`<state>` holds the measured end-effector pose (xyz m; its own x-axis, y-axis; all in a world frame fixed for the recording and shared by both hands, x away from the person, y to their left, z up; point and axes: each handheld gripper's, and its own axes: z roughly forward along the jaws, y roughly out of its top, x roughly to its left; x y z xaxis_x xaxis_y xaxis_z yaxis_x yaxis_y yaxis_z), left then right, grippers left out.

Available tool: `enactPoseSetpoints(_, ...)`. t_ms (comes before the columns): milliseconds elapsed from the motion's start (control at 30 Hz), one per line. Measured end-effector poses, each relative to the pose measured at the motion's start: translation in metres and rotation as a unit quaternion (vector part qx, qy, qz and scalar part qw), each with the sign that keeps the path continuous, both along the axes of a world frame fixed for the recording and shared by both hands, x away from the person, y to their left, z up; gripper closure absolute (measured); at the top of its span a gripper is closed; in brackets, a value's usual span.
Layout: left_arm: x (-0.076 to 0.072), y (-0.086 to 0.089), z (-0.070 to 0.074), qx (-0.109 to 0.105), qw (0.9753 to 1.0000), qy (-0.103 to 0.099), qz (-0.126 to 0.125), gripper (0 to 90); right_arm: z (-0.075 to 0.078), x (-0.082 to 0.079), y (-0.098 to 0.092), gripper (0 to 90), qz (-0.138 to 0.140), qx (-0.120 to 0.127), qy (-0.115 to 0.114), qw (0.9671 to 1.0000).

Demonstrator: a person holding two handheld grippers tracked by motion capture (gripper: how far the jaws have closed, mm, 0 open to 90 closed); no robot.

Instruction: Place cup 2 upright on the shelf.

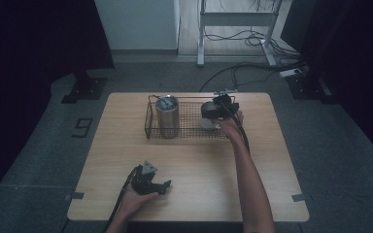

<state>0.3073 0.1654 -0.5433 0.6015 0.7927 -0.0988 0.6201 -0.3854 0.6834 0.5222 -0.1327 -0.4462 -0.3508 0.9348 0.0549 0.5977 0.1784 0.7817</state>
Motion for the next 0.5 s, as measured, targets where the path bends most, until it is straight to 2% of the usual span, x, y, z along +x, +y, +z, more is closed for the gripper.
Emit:
enactPoseSetpoints(100, 0.000, 0.000, 0.000, 0.000, 1.0000, 0.000, -0.002, 14.7, 0.002, -0.004, -0.003, 0.0, 0.001, -0.001, 0.000, 1.0000)
enactPoseSetpoints(300, 0.000, 0.001, 0.000, 0.000, 1.0000, -0.001, 0.001, 14.7, 0.006, -0.018, -0.009, 1.3, 0.000, 0.005, -0.017, 0.9998)
enactPoseSetpoints(500, 0.000, 0.000, 0.000, 0.002, 1.0000, 0.000, 0.001, 14.7, 0.003, -0.034, -0.021, 4.0, 0.003, 0.012, -0.021, 0.9997)
